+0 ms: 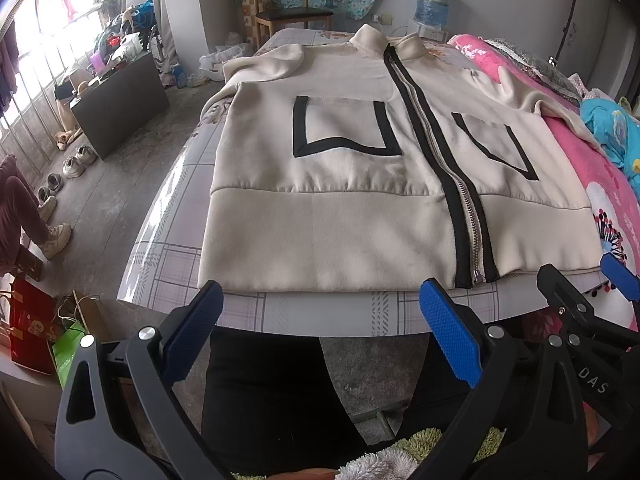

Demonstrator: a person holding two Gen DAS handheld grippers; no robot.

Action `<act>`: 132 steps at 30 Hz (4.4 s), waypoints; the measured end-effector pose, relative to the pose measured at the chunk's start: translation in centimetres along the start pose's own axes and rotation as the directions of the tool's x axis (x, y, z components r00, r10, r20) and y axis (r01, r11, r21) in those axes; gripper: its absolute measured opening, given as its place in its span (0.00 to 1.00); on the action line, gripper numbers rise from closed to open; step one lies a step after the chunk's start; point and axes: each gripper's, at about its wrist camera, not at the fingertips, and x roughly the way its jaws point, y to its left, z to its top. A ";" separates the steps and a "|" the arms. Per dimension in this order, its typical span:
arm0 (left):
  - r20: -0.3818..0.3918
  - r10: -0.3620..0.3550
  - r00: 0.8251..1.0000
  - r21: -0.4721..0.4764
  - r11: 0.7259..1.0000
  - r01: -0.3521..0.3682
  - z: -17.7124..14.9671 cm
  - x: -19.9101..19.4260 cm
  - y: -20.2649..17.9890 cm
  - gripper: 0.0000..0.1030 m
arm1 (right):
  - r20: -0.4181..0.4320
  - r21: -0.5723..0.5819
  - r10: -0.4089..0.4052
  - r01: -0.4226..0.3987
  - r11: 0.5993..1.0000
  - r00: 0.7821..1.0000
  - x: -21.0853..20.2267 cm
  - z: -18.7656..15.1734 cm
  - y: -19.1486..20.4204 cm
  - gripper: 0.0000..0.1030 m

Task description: Fold large clothes

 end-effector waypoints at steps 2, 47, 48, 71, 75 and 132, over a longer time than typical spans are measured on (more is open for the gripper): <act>-0.001 -0.004 1.000 0.001 1.000 0.004 0.2 0.1 0.2 0.92 | 0.001 0.000 -0.001 0.001 1.000 1.000 -0.1 0.0 0.2 0.94; 0.003 -0.007 1.000 -0.004 1.000 0.007 0.2 -0.1 0.8 0.92 | 0.008 -0.013 -0.018 0.018 1.000 1.000 -0.6 0.4 0.1 0.94; 0.003 -0.007 1.000 -0.003 1.000 0.007 0.2 -0.1 0.8 0.92 | 0.007 -0.013 -0.020 0.020 1.000 1.000 -0.6 0.4 0.1 0.94; -0.004 0.009 1.000 -0.012 1.000 -0.009 0.2 0.6 1.8 0.92 | 0.005 -0.015 -0.034 0.034 0.999 0.999 0.2 0.6 0.0 0.94; -0.015 0.014 1.000 -0.020 1.000 -0.014 0.3 1.2 2.2 0.92 | 0.005 -0.014 -0.036 0.036 0.999 0.999 0.2 0.6 0.0 0.94; 0.030 -0.035 0.999 0.020 0.999 0.035 4.2 8.2 6.3 0.93 | -0.077 -0.075 0.135 -0.141 0.987 0.988 11.8 3.8 -2.7 0.94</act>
